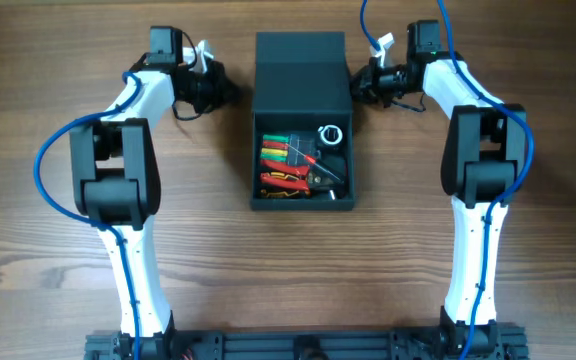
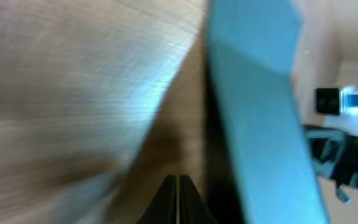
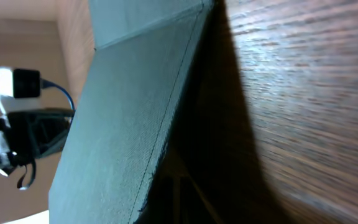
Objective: Pack container
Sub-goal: 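Move both grippers to the raised lid edges on either side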
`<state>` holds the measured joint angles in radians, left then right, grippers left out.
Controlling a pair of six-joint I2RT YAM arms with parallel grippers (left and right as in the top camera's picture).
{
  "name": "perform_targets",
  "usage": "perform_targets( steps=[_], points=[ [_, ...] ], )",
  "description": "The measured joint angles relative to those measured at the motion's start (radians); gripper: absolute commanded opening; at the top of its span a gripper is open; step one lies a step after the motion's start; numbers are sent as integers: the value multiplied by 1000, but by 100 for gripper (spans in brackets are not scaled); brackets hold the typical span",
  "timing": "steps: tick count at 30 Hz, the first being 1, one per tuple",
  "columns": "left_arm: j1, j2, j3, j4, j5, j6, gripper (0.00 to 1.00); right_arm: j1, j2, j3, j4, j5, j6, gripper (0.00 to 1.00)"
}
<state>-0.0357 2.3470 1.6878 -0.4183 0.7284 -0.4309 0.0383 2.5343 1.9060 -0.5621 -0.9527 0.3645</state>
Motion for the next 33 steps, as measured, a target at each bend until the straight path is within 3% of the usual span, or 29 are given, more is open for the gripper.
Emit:
perform_targets(
  steps=[5,7,13,23,28,33],
  points=[
    [-31,1,-2,311,88,-105,4,-2,0,0,52,-25,0,4],
    [-43,1,-1,366,115,-145,4,-3,0,-1,96,-80,0,4],
    [-46,1,-1,317,135,-196,4,-6,0,0,138,-227,10,4],
    [78,1,-1,224,93,-203,4,-7,0,0,138,-252,27,4],
    [30,2,-1,178,80,-179,4,-7,0,-1,138,-257,35,4],
    [-43,2,-1,236,109,-169,4,-7,0,0,135,-276,51,4]
  ],
)
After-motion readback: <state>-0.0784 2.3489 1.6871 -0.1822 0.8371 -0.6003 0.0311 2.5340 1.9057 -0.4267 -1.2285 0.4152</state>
